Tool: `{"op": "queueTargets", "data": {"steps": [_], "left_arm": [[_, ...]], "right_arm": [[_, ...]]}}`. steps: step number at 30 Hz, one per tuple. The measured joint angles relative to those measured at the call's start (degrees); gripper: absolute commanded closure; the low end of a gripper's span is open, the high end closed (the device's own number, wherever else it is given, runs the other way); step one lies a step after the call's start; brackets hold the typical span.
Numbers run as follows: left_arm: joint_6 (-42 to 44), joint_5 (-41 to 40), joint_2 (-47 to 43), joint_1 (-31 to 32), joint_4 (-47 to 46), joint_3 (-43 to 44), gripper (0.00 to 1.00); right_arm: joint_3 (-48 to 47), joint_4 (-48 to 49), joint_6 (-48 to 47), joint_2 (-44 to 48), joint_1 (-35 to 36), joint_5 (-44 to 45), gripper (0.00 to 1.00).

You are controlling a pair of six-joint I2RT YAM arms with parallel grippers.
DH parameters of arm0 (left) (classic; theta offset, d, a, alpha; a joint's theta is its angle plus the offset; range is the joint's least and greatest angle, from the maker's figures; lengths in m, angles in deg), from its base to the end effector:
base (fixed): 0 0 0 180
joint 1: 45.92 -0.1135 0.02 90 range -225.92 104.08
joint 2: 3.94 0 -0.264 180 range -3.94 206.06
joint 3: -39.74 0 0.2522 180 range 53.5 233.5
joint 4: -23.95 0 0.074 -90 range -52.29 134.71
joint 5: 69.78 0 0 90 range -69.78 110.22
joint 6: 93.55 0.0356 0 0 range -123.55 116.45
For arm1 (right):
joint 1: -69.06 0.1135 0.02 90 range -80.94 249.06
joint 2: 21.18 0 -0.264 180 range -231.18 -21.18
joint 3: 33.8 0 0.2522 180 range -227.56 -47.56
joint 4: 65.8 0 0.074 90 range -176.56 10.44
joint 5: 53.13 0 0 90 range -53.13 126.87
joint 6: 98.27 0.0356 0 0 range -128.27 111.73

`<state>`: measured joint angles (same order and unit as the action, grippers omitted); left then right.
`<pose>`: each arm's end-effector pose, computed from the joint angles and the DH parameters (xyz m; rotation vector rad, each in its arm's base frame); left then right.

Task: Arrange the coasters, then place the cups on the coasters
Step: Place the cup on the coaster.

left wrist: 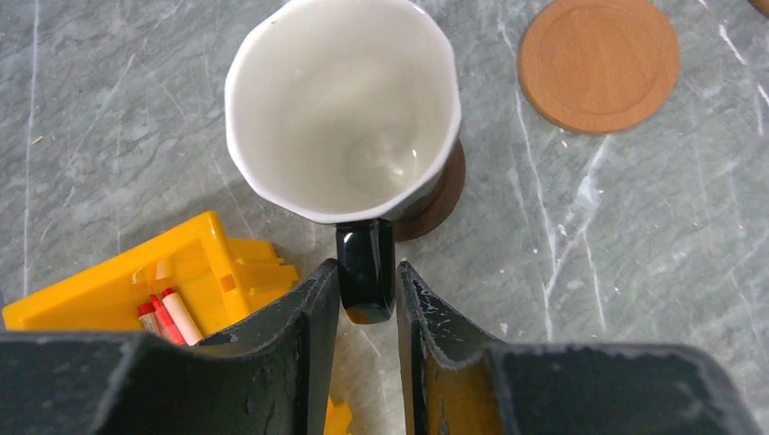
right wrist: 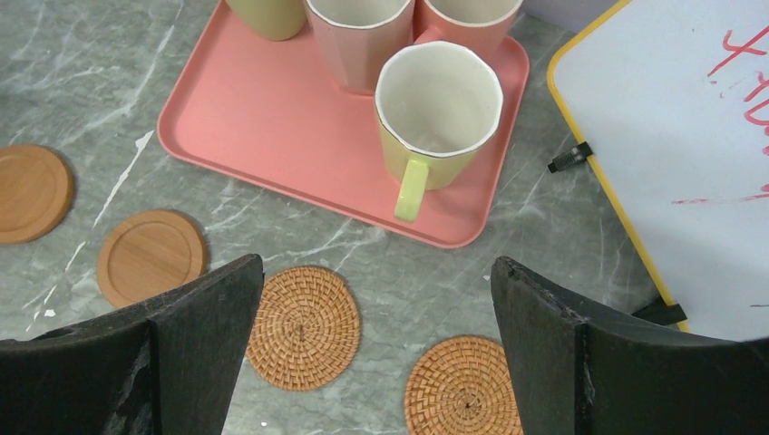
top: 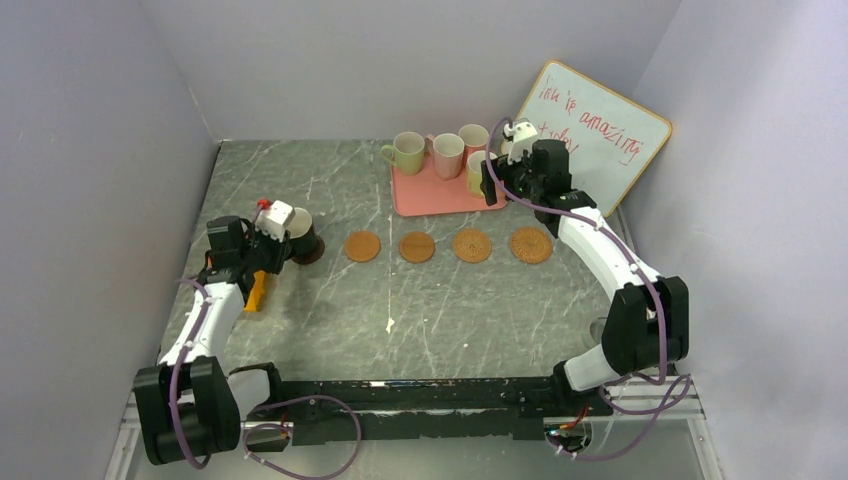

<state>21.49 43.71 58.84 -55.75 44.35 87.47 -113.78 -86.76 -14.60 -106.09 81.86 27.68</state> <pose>0.2287 0.0252 0.2209 0.5060 2.0722 -0.0931 0.3362 0.0822 0.3071 -0.4363 1.9767 0.2337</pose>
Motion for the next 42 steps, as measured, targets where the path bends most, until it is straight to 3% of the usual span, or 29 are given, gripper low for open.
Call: {"op": "queueTargets", "data": {"steps": [42], "left_arm": [[0.83,1.27,0.81,-0.11,1.62,0.00,0.72]], "right_arm": [[0.02,0.02,0.17,0.59,0.00,-0.31,0.00]]}}
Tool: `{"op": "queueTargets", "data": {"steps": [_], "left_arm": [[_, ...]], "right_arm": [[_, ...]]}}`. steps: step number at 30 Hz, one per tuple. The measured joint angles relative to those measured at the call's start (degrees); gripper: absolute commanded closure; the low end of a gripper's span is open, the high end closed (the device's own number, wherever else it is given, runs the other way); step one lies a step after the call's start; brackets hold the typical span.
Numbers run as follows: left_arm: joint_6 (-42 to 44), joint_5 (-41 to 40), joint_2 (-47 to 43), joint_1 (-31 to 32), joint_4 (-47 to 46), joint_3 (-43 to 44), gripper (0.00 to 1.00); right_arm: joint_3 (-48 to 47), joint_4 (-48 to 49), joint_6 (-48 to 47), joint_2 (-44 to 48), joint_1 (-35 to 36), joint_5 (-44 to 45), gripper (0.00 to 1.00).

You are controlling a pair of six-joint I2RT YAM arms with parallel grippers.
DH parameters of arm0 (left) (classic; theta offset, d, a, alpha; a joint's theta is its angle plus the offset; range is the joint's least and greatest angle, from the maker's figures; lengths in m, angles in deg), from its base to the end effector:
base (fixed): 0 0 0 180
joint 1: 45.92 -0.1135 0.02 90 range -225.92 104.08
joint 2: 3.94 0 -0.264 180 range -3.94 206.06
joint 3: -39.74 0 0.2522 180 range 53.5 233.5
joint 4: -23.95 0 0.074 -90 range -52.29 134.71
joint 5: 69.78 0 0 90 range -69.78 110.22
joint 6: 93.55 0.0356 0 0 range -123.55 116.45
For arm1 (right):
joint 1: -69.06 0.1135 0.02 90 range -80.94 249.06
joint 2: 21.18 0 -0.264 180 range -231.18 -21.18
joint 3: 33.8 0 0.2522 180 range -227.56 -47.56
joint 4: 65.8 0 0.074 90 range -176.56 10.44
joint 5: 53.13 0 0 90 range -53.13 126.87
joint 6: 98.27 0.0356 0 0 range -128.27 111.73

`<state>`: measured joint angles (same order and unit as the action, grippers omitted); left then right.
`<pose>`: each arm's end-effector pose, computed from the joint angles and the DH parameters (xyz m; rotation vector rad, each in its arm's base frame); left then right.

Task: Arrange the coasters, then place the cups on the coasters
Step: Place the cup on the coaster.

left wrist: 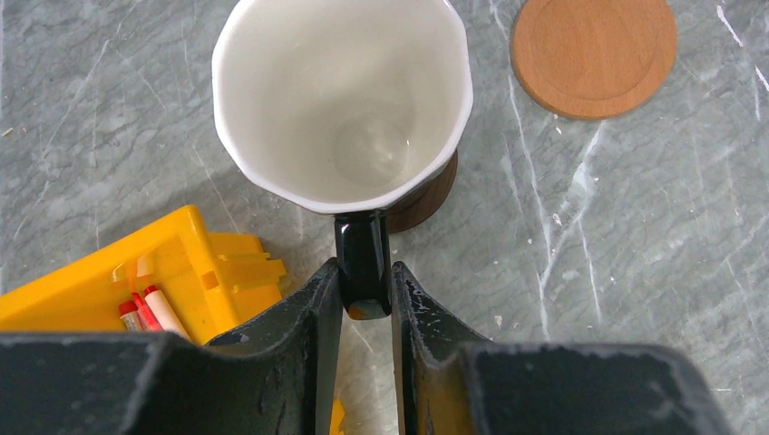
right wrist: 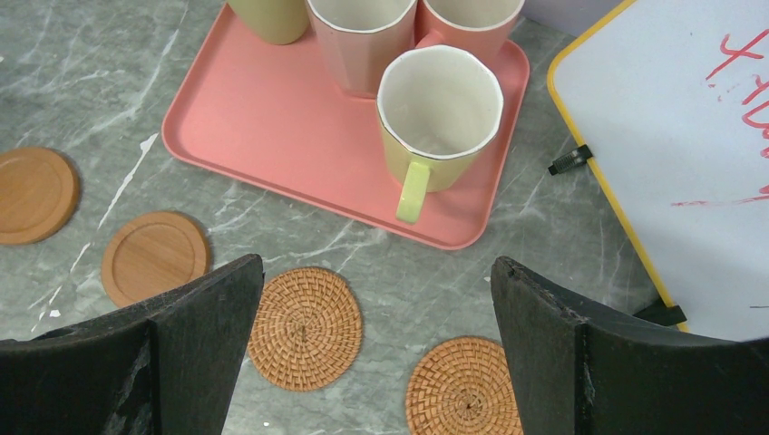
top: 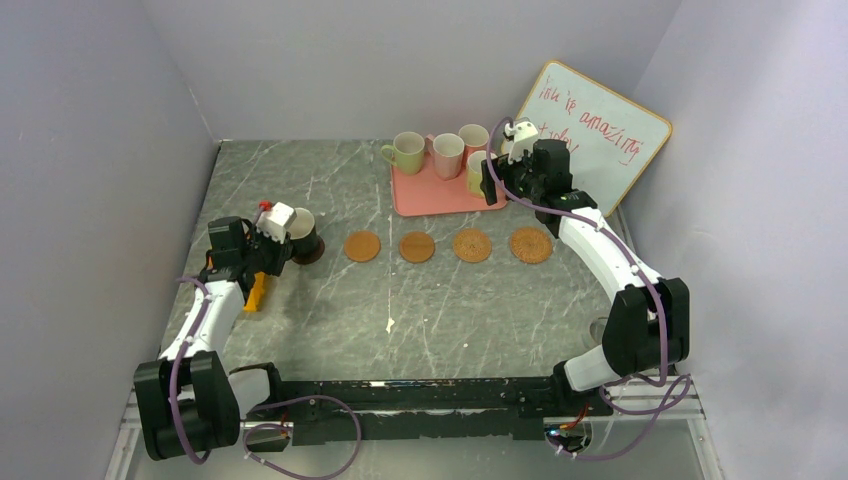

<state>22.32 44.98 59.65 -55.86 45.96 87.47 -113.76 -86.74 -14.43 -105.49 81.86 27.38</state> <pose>0.2282 0.0249 0.2158 0.5271 2.0996 -0.1259 0.3341 0.0819 0.3105 -0.4355 1.9662 0.2404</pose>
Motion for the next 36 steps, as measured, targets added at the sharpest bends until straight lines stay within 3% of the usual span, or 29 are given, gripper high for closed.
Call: {"op": "queueTargets", "data": {"steps": [27,36], "left_arm": [[0.02,0.02,-0.68,0.00,0.26,0.00,0.71],[0.04,-0.04,-0.70,0.00,0.24,0.00,0.64]], "right_arm": [[0.00,-0.02,0.00,0.00,0.00,-0.04,0.00],[0.00,-0.02,0.02,0.00,0.00,-0.04,0.00]]}}
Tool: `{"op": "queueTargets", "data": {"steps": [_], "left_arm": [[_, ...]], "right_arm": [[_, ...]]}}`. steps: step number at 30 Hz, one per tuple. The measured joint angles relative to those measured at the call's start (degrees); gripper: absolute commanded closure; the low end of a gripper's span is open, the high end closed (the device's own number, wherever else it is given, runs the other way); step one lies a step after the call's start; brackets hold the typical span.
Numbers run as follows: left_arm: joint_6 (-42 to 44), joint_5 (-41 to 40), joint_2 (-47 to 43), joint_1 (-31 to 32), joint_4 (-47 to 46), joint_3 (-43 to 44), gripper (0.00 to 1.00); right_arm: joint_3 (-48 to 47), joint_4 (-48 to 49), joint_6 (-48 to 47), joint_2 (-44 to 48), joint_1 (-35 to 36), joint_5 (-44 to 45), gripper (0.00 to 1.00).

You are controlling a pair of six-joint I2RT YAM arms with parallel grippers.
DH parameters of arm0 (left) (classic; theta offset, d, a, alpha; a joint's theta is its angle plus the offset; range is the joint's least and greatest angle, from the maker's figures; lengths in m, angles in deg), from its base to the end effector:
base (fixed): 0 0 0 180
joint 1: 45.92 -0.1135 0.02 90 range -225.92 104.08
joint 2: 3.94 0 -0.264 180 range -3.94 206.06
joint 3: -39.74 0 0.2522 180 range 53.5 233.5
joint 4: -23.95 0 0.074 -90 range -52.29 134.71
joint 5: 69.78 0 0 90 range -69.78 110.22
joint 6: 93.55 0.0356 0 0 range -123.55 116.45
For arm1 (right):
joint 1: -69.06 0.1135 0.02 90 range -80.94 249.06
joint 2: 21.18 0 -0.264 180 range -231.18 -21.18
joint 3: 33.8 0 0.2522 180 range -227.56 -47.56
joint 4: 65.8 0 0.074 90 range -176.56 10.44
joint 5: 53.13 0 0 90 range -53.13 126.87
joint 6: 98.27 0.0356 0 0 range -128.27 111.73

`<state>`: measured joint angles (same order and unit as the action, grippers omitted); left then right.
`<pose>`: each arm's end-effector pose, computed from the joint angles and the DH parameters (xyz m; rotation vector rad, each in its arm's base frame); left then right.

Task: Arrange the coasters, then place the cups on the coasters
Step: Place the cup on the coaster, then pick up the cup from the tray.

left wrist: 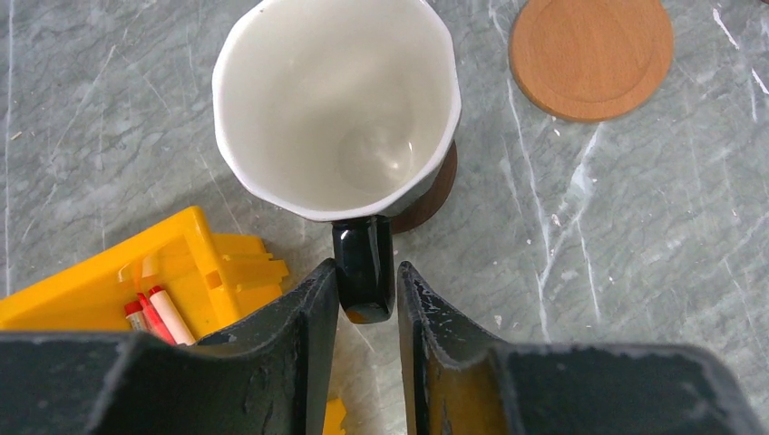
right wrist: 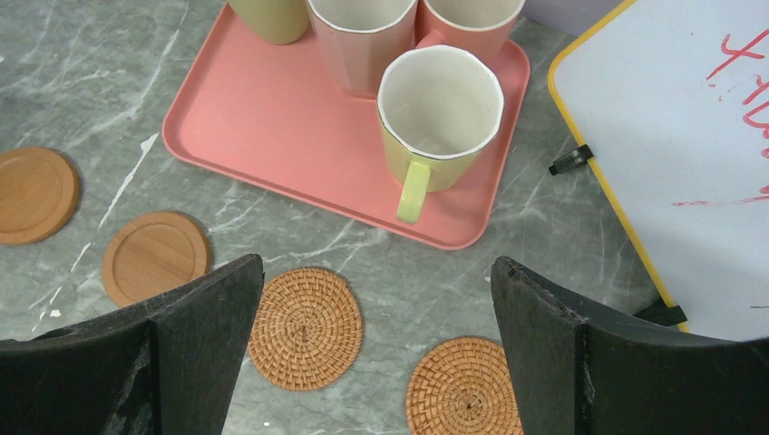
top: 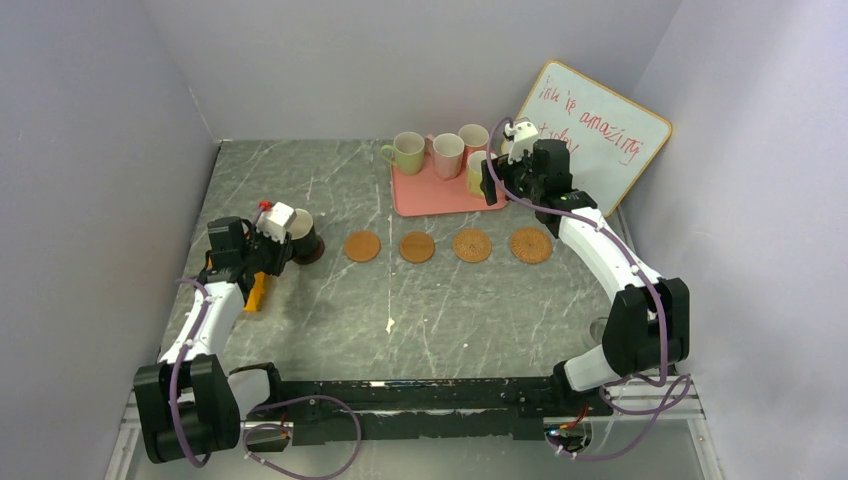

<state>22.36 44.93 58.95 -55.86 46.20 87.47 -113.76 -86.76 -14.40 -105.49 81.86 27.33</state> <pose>0.2267 0.0246 0.2179 0.5280 2.0923 -0.1209 0.3341 0.0820 0.3104 -0.4356 1.9666 0.2417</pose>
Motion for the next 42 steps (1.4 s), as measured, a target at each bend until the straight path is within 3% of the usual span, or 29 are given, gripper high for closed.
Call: {"op": "queueTargets", "data": {"steps": [10,17,26,33,42], "left_arm": [[0.85,-0.13,-1.75,0.00,0.61,0.00,0.43],[1.57,-0.52,-4.46,0.00,2.58,0.00,0.04],[0.72,-2.86,-10.78,-0.02,5.53,0.61,0.03],[-1.20,-5.16,-11.32,-0.07,8.41,6.45,0.03],[-1.86,-0.31,-11.34,-0.11,10.49,11.30,0.04]], "right_arm": [[0.00,0.00,0.09,0.00,0.00,0.00,0.00],[0.02,0.00,0.17,0.00,0.00,0.00,0.00],[0.02,0.00,0.20,0.00,0.00,0.02,0.00],[0.02,0.00,0.20,0.00,0.00,0.20,0.00],[0.02,0.00,0.17,0.00,0.00,0.76,0.00]]}}
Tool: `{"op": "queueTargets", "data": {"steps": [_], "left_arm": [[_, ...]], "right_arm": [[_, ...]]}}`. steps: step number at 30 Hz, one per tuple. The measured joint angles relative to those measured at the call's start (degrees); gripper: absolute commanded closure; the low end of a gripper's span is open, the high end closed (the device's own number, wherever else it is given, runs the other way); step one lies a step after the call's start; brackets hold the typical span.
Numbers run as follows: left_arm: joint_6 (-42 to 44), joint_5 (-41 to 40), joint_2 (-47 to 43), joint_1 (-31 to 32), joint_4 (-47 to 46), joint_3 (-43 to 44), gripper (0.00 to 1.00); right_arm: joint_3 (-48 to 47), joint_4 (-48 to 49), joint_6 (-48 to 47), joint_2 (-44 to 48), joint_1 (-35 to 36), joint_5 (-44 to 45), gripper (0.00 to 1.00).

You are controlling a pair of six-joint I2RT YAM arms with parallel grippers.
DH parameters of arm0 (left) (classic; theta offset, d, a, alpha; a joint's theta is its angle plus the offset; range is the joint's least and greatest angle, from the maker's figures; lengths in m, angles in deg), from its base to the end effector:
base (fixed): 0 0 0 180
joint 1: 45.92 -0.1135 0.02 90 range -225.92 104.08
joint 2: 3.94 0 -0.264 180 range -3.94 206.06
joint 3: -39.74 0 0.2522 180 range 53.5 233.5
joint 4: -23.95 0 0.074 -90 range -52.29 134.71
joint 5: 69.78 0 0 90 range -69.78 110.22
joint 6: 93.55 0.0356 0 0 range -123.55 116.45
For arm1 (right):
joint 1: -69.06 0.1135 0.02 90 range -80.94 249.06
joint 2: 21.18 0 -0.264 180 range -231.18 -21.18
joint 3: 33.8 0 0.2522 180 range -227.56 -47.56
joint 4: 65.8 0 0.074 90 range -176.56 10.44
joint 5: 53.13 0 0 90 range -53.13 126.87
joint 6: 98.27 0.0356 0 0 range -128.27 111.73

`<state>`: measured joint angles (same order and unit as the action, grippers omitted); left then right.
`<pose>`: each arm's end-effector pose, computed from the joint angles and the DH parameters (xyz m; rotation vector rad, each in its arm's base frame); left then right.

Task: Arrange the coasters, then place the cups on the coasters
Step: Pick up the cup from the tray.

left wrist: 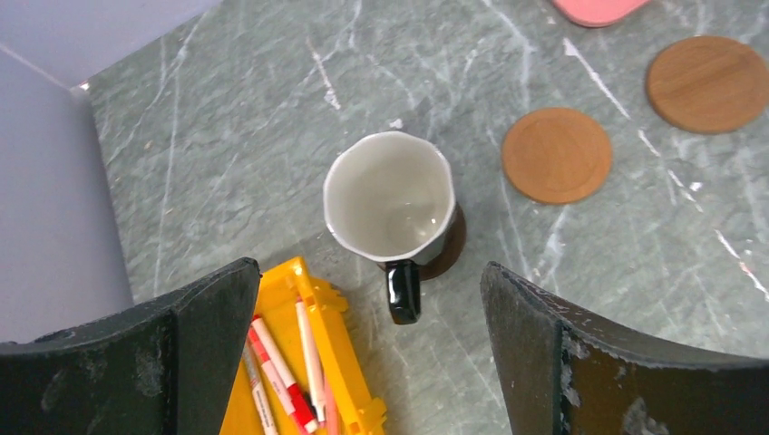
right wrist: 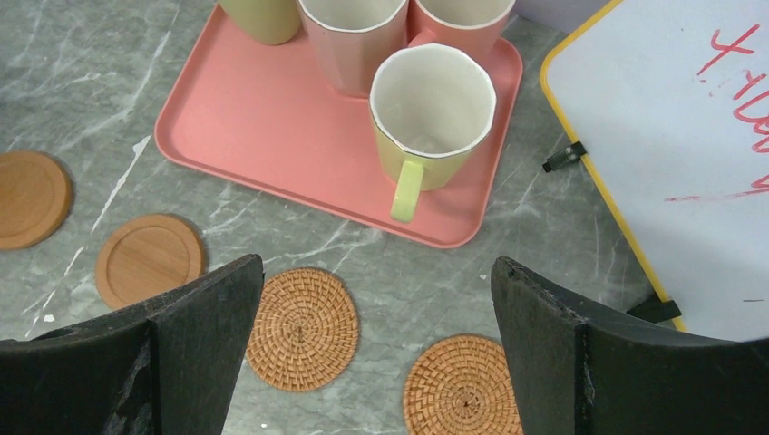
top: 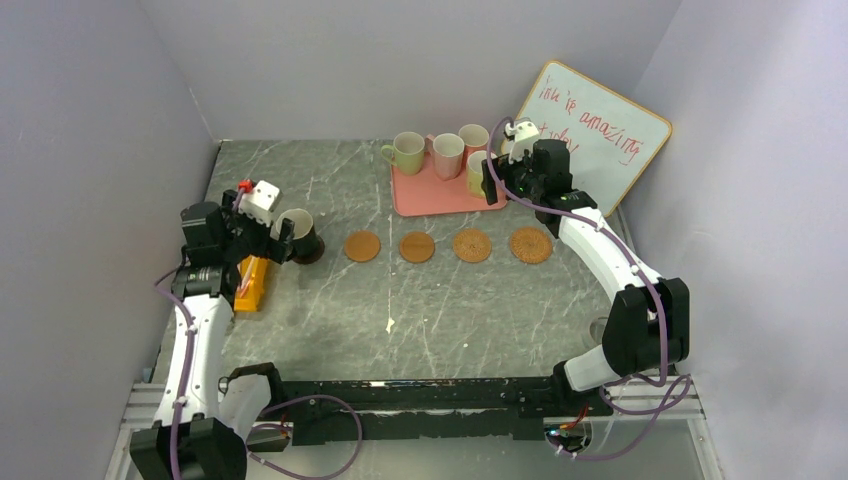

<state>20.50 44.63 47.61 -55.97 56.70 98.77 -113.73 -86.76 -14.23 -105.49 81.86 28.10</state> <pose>0.2016 0.0208 0.3077 0.5035 1.9049 -0.0409 0.3342 0.0815 0.3102 -0.4244 1.9698 0.2300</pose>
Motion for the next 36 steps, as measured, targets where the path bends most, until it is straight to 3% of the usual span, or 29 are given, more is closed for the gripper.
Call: {"op": "queueTargets", "data": {"steps": [9,18,23,30,36], "left_arm": [[0.68,9.68,-3.89,0.00,1.01,-0.09,0.04],[0.31,13.84,-1.70,0.00,-1.88,-5.70,0.04],[0.31,14.56,-1.62,0.00,-2.01,-5.79,0.04],[0.26,14.53,-6.51,0.00,-2.45,-7.63,0.04],[0.22,14.36,-8.72,0.00,-3.37,-8.41,0.04]], "right_arm": [[-0.55,-0.17,-0.94,-2.34,0.22,3.02,0.00],[-10.54,-2.43,-3.45,-13.18,0.48,7.91,0.02],[-13.97,-1.64,-3.04,-20.11,0.48,10.27,0.11],[-14.47,-1.73,-0.42,-25.11,0.31,9.99,0.16],[-15.19,-0.90,0.92,-26.14,0.22,9.92,0.34]]}}
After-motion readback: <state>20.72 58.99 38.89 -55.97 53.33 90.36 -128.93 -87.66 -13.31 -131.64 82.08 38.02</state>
